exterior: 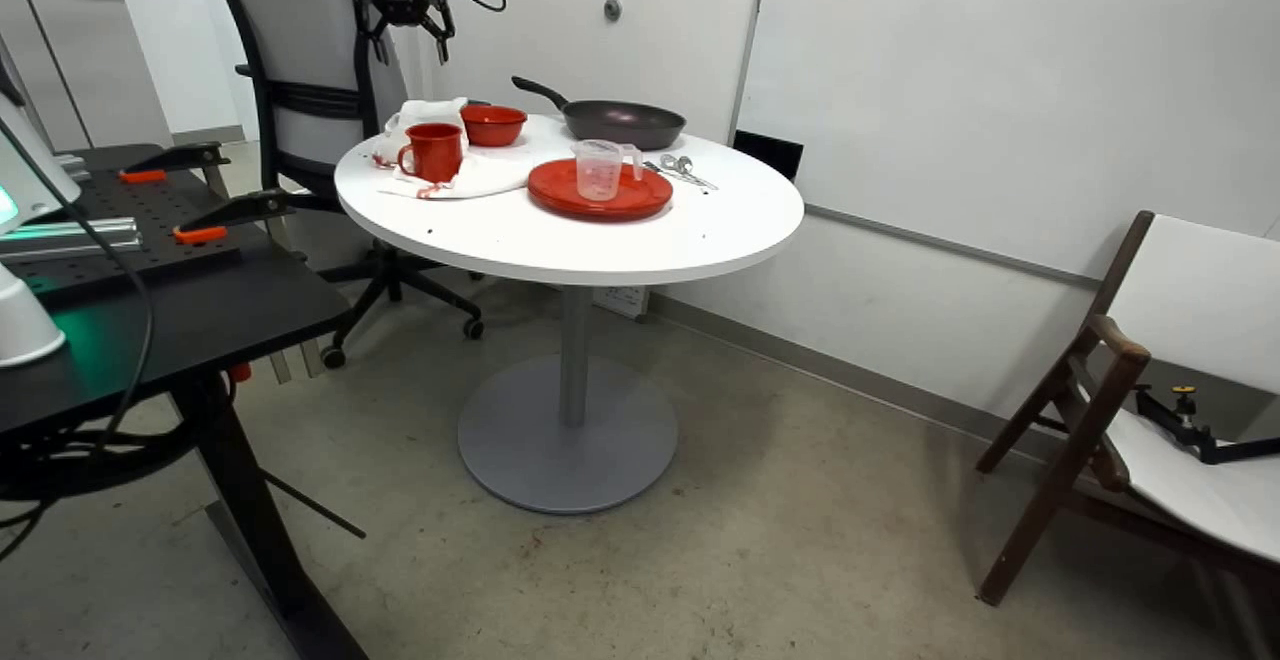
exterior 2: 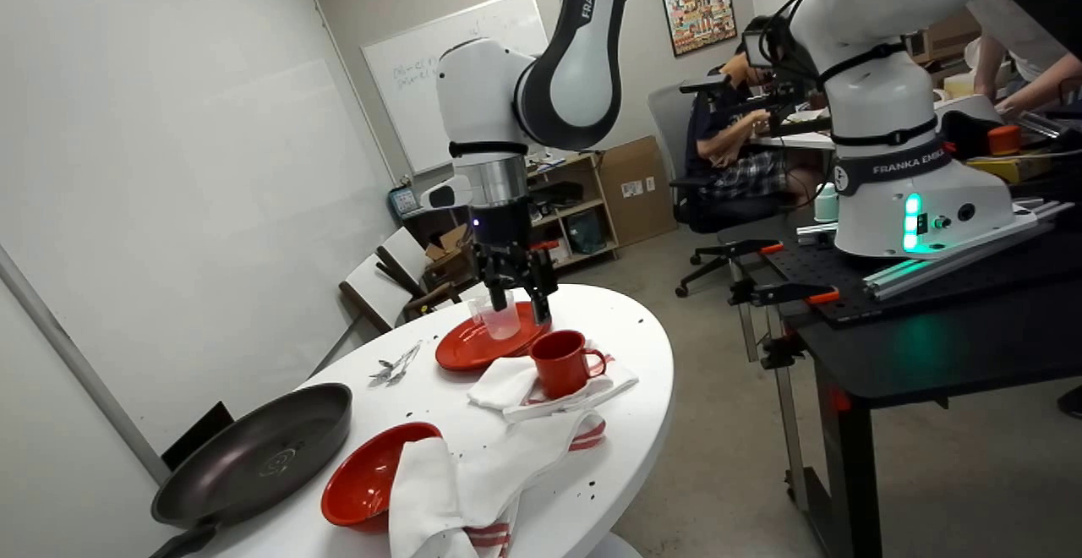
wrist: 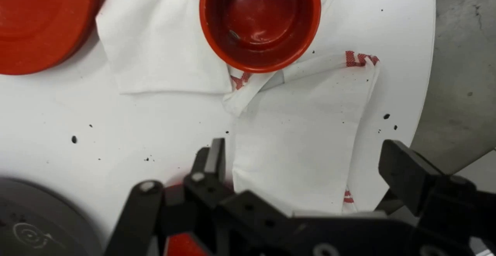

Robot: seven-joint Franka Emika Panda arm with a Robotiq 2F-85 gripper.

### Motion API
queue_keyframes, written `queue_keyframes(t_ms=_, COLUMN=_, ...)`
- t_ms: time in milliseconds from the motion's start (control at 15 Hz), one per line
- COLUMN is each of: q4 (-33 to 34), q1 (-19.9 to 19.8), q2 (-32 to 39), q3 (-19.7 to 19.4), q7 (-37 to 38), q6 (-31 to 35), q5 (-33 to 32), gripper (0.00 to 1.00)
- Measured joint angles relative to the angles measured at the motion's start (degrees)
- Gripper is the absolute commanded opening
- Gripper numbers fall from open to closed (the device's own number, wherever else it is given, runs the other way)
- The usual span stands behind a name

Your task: Use the tea towel to wipe the table

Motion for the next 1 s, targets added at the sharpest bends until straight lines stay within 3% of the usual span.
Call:
queue_keyframes(t_ms=733, q4=0.0, q1=-0.8, q2=0.5, q3=0.9, q7=0.6, q6=0.2, q5=-0.4, gripper=1.00)
queue_keyframes(t_ms=1000, q4=0.8, q1=-0.1, q2=2.2, q3=0.8, q7=2.3, q6=0.4, q5=-4.3, gripper=1.00)
